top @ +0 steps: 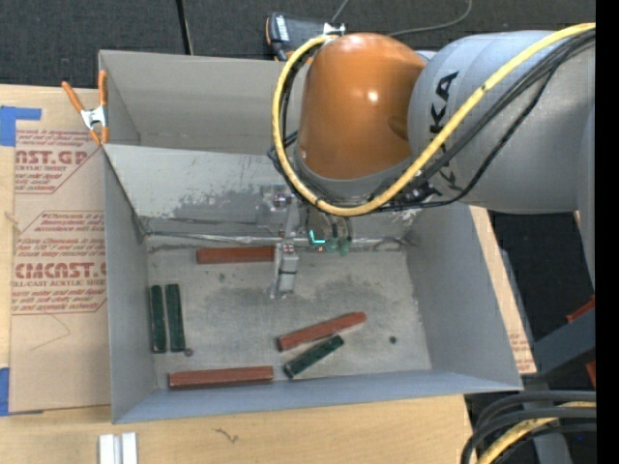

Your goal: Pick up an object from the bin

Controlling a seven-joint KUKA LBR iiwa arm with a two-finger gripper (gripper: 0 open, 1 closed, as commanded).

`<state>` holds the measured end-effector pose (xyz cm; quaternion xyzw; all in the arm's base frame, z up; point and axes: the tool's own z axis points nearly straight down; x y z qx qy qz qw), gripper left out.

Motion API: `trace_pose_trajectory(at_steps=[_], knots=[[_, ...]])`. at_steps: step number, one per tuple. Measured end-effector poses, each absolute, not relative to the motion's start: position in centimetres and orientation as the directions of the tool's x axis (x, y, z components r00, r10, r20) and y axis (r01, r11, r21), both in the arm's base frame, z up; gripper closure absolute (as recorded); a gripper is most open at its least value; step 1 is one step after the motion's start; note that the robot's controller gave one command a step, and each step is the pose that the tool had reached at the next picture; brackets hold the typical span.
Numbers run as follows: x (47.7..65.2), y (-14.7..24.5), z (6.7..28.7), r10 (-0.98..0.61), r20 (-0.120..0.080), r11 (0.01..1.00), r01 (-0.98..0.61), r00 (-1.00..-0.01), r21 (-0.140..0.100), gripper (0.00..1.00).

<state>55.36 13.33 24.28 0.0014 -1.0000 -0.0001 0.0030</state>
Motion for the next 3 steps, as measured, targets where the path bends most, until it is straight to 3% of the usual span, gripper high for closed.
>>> trace_pose_trajectory(at_steps=[1,2,3], knots=[[52.1,6.6,16.4,-0.256,0.004,0.967,-0.256,-0.967,-0.001,0.0],[49.4,3.5,7.1,-0.018,0.006,1.0,-0.018,-1.0,0.0,0.0],[49.7,3.6,7.5,-0.018,-0.001,1.0,-0.018,-1.0,0.002,1.0]])
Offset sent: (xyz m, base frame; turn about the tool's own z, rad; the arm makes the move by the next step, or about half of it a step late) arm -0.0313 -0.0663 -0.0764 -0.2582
